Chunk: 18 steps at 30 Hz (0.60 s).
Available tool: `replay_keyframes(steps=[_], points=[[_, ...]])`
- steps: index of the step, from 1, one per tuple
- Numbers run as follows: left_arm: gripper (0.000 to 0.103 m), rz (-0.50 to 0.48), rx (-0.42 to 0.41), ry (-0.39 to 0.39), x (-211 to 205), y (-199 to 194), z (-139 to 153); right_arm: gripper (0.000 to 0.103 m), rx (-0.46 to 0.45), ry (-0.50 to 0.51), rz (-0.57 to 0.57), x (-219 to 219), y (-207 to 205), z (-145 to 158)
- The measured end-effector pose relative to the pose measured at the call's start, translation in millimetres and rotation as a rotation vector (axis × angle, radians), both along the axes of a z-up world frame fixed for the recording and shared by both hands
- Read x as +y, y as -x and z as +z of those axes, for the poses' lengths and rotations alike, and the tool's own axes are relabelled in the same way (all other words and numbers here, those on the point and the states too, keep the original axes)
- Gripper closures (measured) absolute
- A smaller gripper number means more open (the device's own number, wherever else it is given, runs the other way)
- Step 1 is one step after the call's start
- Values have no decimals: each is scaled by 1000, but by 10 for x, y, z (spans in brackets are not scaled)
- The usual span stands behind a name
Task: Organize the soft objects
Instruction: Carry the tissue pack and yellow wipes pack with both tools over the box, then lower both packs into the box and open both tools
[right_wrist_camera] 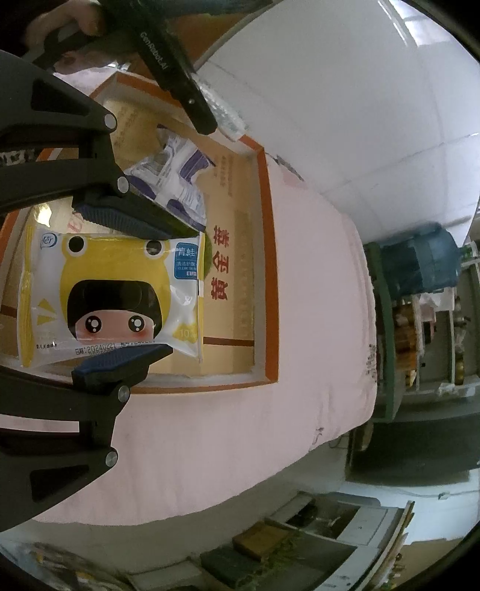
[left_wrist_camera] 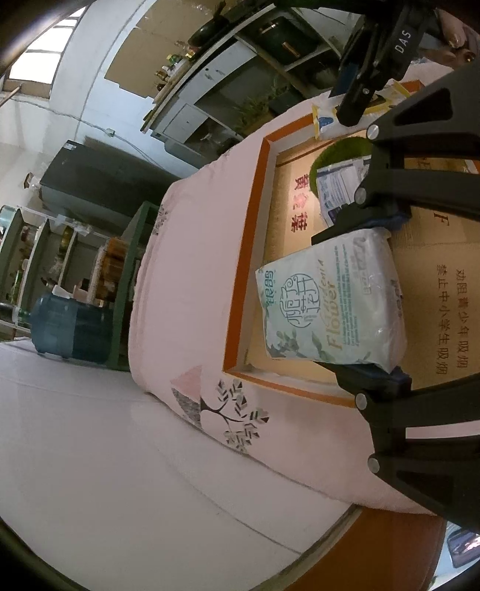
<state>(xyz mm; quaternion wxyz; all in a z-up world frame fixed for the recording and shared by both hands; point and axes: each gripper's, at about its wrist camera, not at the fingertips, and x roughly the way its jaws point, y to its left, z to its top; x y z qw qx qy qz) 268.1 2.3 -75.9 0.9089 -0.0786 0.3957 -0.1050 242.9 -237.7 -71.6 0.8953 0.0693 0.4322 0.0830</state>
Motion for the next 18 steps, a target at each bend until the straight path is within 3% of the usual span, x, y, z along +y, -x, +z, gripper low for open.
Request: replay_keyframes(steps=[18], points=[[48,-16,77,20,-5,-106,-247,43,14,9,6,4,-69,-157]])
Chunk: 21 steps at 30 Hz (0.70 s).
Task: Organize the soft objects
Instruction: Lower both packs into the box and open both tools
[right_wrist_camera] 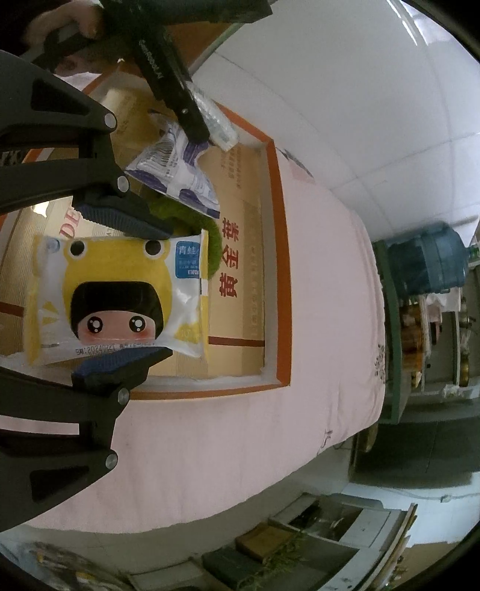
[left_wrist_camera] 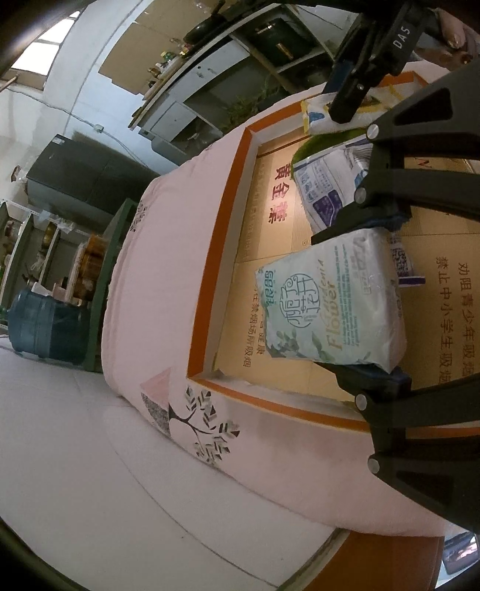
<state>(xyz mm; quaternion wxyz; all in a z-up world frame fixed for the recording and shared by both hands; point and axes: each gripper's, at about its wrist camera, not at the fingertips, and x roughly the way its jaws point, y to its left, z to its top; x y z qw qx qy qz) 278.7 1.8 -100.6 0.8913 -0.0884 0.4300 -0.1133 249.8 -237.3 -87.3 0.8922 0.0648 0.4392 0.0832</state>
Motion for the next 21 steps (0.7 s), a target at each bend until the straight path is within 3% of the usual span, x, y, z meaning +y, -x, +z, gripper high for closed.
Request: replay_keyframes(steps=[10,21], points=[[34,28,-42,-25,-3,70,70,37,-23,22,-11,17,49,18],[32,29,-102,-54,-38,190,266,34,-81,35,-36,8,201,201]])
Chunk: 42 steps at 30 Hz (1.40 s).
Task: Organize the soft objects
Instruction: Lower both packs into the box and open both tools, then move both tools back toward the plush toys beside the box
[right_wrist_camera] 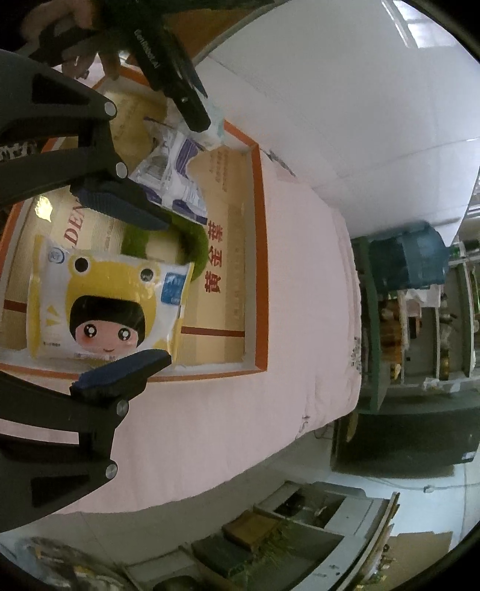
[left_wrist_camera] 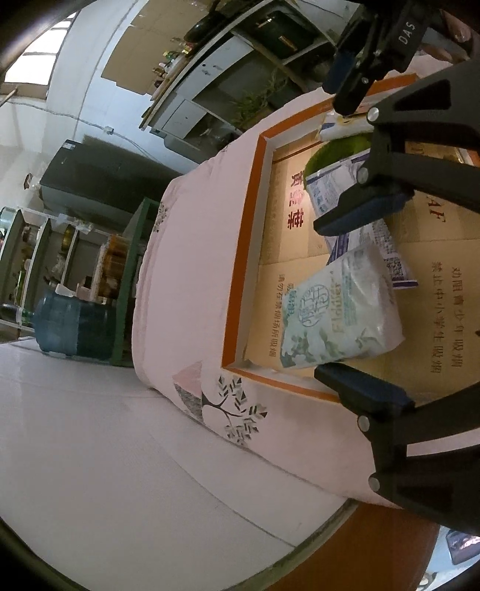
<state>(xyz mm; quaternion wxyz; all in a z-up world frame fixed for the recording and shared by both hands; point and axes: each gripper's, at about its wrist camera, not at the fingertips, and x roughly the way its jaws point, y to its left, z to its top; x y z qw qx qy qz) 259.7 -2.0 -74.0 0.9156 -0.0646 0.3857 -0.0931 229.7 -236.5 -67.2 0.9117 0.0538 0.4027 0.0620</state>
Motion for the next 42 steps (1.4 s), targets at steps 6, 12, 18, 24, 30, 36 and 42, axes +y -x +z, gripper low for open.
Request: replay_keyframes(steps=[6,12,18,24,30,36,42], points=[[32,5,-10,-5,-15,71,55,34,-11,-10,-1,-3,92,80],[32,16,-35,-3,53,204,132,34,-21,-20,3,24,205,157],[32,14,-56,0,84,364,223,34,-41,-18,13,100,357,256],[32,13,-90,-9,74,525,328,34,-53,-8,13,147,492,340],[32,18,-122,-30,54,684,424,34,-61,-12,5,146,632,406],[32,19,-159,-42,57,863,525,34,-81,9,5,199,791,481],[32,14,-189,-44,68,1061,620,34,-98,16,9,282,947,535]])
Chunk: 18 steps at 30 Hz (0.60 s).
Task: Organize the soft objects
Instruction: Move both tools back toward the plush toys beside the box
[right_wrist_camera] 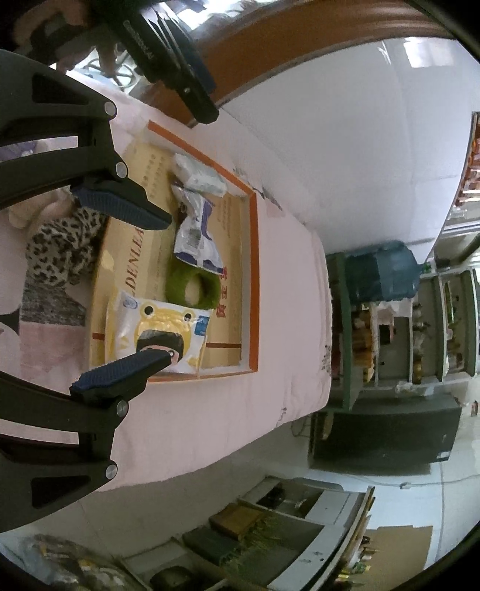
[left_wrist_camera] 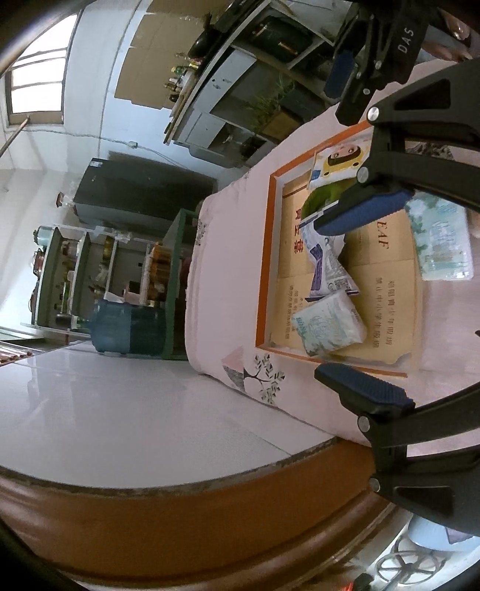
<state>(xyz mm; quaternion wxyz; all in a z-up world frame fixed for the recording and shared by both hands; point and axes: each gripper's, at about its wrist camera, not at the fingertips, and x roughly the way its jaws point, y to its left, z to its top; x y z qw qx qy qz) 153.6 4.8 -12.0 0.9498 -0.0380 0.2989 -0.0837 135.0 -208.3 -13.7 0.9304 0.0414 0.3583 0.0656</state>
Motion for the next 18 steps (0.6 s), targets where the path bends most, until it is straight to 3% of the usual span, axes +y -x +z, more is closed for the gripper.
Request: replay_keyframes(steps=[18], points=[[32,-17,-52,17,99,495,207,34,-50,24,14,155,455,202]])
